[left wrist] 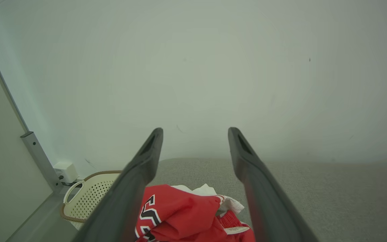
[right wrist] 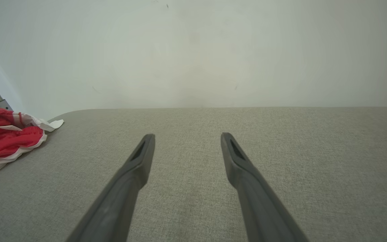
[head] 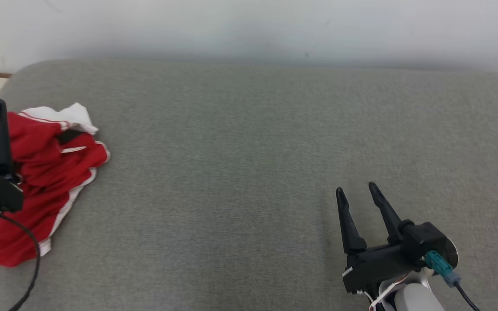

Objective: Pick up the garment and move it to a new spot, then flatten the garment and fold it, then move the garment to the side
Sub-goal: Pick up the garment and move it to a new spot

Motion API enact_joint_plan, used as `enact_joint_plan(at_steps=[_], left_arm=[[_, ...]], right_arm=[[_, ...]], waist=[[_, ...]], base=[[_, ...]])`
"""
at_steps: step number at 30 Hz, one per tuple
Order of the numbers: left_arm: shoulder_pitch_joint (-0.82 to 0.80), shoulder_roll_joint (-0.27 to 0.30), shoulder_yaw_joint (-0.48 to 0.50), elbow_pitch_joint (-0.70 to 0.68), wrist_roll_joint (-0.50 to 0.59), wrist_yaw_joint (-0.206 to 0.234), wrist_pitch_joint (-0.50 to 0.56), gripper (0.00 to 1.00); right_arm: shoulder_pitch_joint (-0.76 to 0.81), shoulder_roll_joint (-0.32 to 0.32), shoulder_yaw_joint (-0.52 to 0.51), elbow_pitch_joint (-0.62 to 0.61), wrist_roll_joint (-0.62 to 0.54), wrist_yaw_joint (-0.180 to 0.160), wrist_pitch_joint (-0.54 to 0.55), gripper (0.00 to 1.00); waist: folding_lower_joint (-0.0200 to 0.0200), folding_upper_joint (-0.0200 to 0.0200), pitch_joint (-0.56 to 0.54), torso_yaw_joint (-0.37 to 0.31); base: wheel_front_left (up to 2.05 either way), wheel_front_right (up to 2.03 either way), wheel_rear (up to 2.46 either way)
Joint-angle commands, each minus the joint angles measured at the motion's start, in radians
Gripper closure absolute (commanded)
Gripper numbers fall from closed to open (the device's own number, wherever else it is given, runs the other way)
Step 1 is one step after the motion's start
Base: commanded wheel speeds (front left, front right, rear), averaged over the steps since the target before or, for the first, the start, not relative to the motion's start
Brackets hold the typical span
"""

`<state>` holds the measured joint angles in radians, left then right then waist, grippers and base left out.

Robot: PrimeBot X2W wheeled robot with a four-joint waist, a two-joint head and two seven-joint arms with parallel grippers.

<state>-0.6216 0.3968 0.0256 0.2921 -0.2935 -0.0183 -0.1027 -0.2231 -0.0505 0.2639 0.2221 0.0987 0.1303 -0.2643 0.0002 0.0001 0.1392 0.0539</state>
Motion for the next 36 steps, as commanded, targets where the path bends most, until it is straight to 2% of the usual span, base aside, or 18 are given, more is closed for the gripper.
enact_joint_plan(at_steps=[1,5,11,16,24,25,26,27,36], left_arm=[[-0.02,0.015,-0.001,0.016,-0.007,-0.013,0.01,0.0],[-0.066,0.068,-0.013,0.109,-0.01,-0.04,0.09,0.0],[-0.109,0.1,-0.024,0.227,-0.019,-0.052,0.158,0.0],[-0.137,0.123,-0.048,0.354,0.006,-0.048,0.187,0.0],[-0.152,0.126,-0.067,0.494,0.013,-0.029,0.193,0.0],[-0.153,0.125,-0.07,0.511,0.014,-0.025,0.195,0.05],[-0.154,0.127,-0.079,0.521,0.024,-0.026,0.188,0.78],[-0.156,0.13,-0.082,0.531,0.025,-0.025,0.18,1.0],[-0.196,0.118,-0.119,0.51,0.054,-0.032,0.046,1.0]], right_arm=[[-0.022,0.0,0.003,-0.005,0.009,0.001,-0.002,0.0],[-0.036,0.0,-0.003,-0.014,0.015,0.001,-0.002,0.0],[-0.049,0.0,-0.004,-0.015,0.015,0.001,-0.002,0.0],[-0.054,0.0,-0.005,-0.016,0.005,0.001,-0.002,0.0],[-0.059,0.0,-0.007,-0.005,-0.005,0.001,-0.002,0.0],[-0.059,0.0,-0.006,-0.004,-0.006,0.001,-0.002,0.0],[-0.059,0.0,-0.004,-0.004,-0.007,0.001,-0.002,0.0],[-0.06,0.0,-0.002,-0.003,-0.007,0.001,-0.002,0.0],[-0.04,-0.001,-0.004,0.009,-0.005,0.001,-0.002,0.0]], waist=[[-0.0002,-0.0001,0.076,-0.077],[-0.0002,-0.0001,0.108,-0.114],[-0.0002,-0.0001,0.134,-0.14],[-0.0002,-0.0001,0.146,-0.154],[-0.0002,-0.0001,0.147,-0.163],[-0.0002,-0.0001,0.146,-0.164],[-0.0002,-0.0001,0.145,-0.165],[-0.0002,-0.0001,0.144,-0.166],[-0.0002,-0.0001,0.111,-0.143]], base=[[0.0,0.0,0.0],[0.0,0.0,0.0],[0.0,0.0,0.0],[0.0,0.0,0.0],[0.0,0.0,0.0],[0.0,0.0,0.0],[0.0,0.0,0.0],[0.0,0.0,0.0],[0.0,0.0,0.0]])
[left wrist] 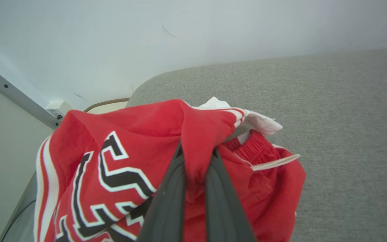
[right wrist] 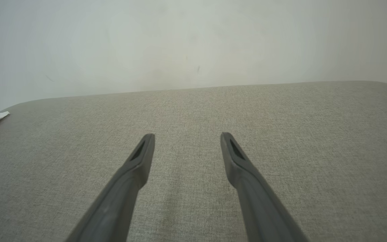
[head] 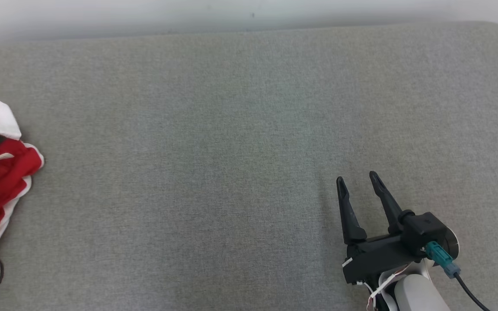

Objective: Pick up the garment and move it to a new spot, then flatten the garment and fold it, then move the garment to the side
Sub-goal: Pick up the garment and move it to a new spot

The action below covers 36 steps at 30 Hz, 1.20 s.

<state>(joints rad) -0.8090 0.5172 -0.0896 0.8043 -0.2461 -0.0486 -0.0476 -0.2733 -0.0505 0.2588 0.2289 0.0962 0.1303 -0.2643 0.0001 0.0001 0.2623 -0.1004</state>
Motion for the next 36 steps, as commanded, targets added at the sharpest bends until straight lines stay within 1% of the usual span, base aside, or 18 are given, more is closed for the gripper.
enact_joint_plan(at_steps=[1,5,11,15,20,24,29,33,36], left_arm=[[-0.008,-0.004,-0.009,-0.011,0.011,-0.004,-0.027,1.0],[-0.037,-0.01,-0.03,-0.047,0.022,-0.014,-0.065,1.0],[-0.076,-0.029,-0.075,-0.175,0.036,-0.031,-0.088,1.0],[-0.097,-0.046,-0.107,-0.3,0.048,-0.035,-0.066,1.0],[-0.088,-0.076,-0.14,-0.459,0.039,-0.035,-0.023,1.0],[-0.069,-0.115,-0.17,-0.57,0.027,-0.031,0.004,1.0],[-0.045,-0.172,-0.22,-0.664,0.02,-0.028,0.022,1.0],[-0.01,-0.227,-0.27,-0.697,0.014,-0.021,0.015,1.0],[0.034,-0.27,-0.308,-0.687,0.007,-0.017,0.0,1.0]], right_arm=[[0.012,-0.001,0.003,0.003,-0.001,0.001,-0.002,0.0],[0.019,-0.001,0.007,0.009,0.004,0.001,-0.002,0.0],[0.03,-0.001,0.011,0.019,0.01,0.001,-0.002,0.0],[0.037,0.0,0.013,0.025,0.019,0.001,-0.002,0.0],[0.034,0.0,0.022,0.022,0.035,0.001,-0.002,0.0],[0.028,0.0,0.02,0.019,0.042,0.001,-0.002,0.0],[0.014,0.0,0.02,0.019,0.045,0.001,-0.002,0.0],[0.008,0.0,0.015,0.021,0.043,0.001,-0.002,0.0],[0.006,0.0,0.01,0.018,0.039,0.001,-0.002,0.0]], waist=[[-0.0001,-0.0001,-0.019,0.016],[-0.0001,-0.0001,-0.043,0.03],[-0.0001,-0.0001,-0.085,0.045],[-0.0001,-0.0001,-0.101,0.042],[-0.0001,-0.0001,-0.11,0.017],[-0.0001,-0.0001,-0.109,-0.014],[-0.0001,-0.0001,-0.099,-0.06],[-0.0001,-0.0001,-0.091,-0.091],[-0.0001,-0.0001,-0.085,-0.107]], base=[[0.0,0.0,0.0],[0.0,0.0,0.0],[0.0,0.0,0.0],[0.0,0.0,0.0],[0.0,0.0,0.0],[0.0,0.0,0.0],[0.0,0.0,0.0],[0.0,0.0,0.0],[0.0,0.0,0.0]])
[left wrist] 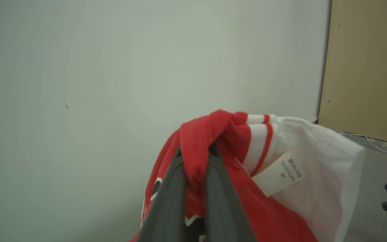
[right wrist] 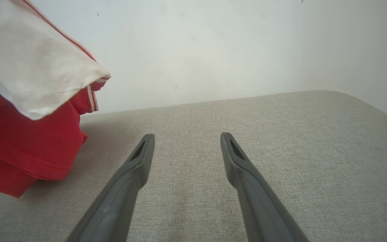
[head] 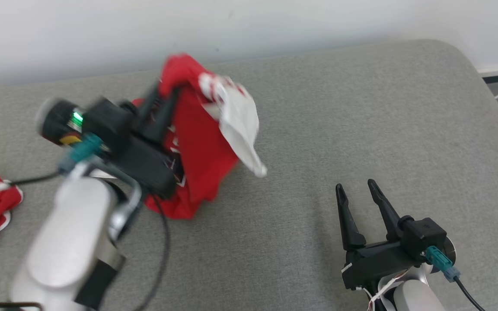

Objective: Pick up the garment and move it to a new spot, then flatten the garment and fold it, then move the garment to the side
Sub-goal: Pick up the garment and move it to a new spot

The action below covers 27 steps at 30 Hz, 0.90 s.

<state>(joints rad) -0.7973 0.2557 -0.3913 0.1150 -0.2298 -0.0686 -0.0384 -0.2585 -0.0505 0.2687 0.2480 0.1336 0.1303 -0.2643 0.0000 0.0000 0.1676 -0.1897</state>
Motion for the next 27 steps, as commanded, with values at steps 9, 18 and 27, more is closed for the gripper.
enact_joint_plan(at_steps=[9,18,27], left_arm=[[0.138,-0.135,-0.132,0.144,-0.032,-0.009,-0.092,1.0],[0.159,-0.19,-0.254,0.276,-0.051,-0.027,-0.157,0.0],[0.242,-0.203,-0.26,0.215,-0.095,0.05,-0.218,0.0]], right_arm=[[-0.013,0.0,-0.001,0.004,-0.003,0.001,-0.002,0.0],[-0.013,0.0,-0.004,0.012,-0.009,0.001,-0.002,0.0],[0.006,0.0,-0.019,0.011,-0.011,0.001,-0.002,0.0]], waist=[[0.0,0.0,0.019,-0.031],[0.0,0.0,0.007,-0.013],[0.0,0.0,-0.01,0.042]], base=[[0.0,0.0,0.0],[0.0,0.0,0.0],[0.0,0.0,0.0]])
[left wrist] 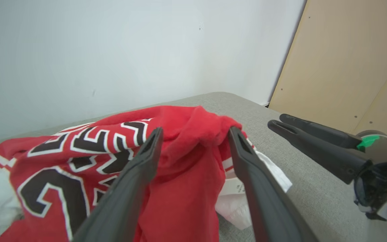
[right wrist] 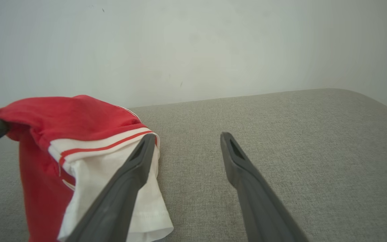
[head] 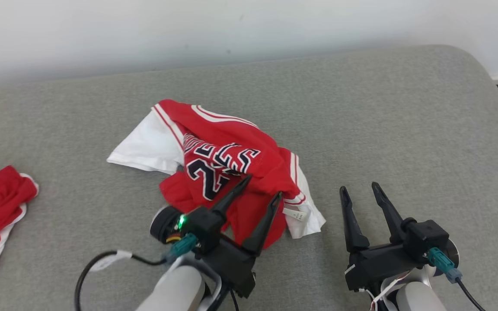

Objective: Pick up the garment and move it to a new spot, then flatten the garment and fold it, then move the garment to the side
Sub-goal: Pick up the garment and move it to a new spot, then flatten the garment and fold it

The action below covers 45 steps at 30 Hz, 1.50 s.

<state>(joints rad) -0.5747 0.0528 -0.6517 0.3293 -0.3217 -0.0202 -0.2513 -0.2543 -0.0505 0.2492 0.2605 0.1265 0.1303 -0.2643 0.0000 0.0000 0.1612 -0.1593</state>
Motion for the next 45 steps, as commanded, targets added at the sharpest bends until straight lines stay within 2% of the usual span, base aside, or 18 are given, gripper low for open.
enact_joint_plan(at_steps=[1,9,16,23,29,35,38,44,45], left_arm=[[0.034,0.002,0.008,-0.016,-0.003,0.013,-0.007,0.0],[0.176,0.048,0.092,-0.107,-0.027,0.075,-0.014,0.0],[0.218,0.068,0.158,-0.082,-0.027,0.073,-0.014,0.0],[0.169,0.092,0.232,-0.001,-0.032,0.058,-0.014,0.0],[0.117,0.111,0.248,0.098,-0.024,0.039,-0.014,0.0],[0.06,0.13,0.265,0.215,-0.017,0.044,-0.015,0.0],[0.044,0.129,0.269,0.271,-0.019,0.045,-0.015,0.0],[0.028,0.103,0.252,0.323,-0.022,0.015,-0.014,0.0],[0.021,0.099,0.25,0.334,-0.023,0.013,-0.014,0.66]], right_arm=[[0.005,0.0,-0.002,-0.002,-0.004,0.001,-0.002,0.0],[0.017,-0.002,-0.013,-0.004,-0.018,0.001,-0.002,0.0],[0.001,-0.008,-0.006,0.0,-0.019,0.001,-0.002,0.0],[-0.018,-0.01,0.015,-0.006,-0.013,0.001,-0.002,0.0],[-0.022,-0.008,0.011,-0.008,-0.01,0.001,-0.002,0.0],[-0.036,-0.005,0.011,-0.011,-0.001,0.001,-0.002,0.0],[-0.036,-0.004,0.006,-0.015,0.002,0.001,-0.002,0.0],[-0.029,-0.002,-0.001,-0.015,0.002,0.001,-0.002,0.0],[-0.029,-0.001,-0.001,-0.014,0.001,0.001,-0.002,0.0]], waist=[[0.0,0.0,-0.005,0.019],[0.0,0.0,-0.012,0.068],[0.0,0.0,-0.014,0.078],[0.0,0.0,0.0,0.027],[0.0,0.0,0.019,-0.028],[0.0,0.0,0.043,-0.089],[0.0,0.0,0.047,-0.108],[0.0,0.0,0.047,-0.115],[0.0,0.0,0.046,-0.113]], base=[[0.0,0.0,0.0],[0.0,0.0,0.0],[0.0,0.0,0.0],[0.0,0.0,0.0],[0.0,0.0,0.0],[0.0,0.0,0.0],[0.0,0.0,0.0],[0.0,0.0,0.0],[0.0,0.0,0.0]])
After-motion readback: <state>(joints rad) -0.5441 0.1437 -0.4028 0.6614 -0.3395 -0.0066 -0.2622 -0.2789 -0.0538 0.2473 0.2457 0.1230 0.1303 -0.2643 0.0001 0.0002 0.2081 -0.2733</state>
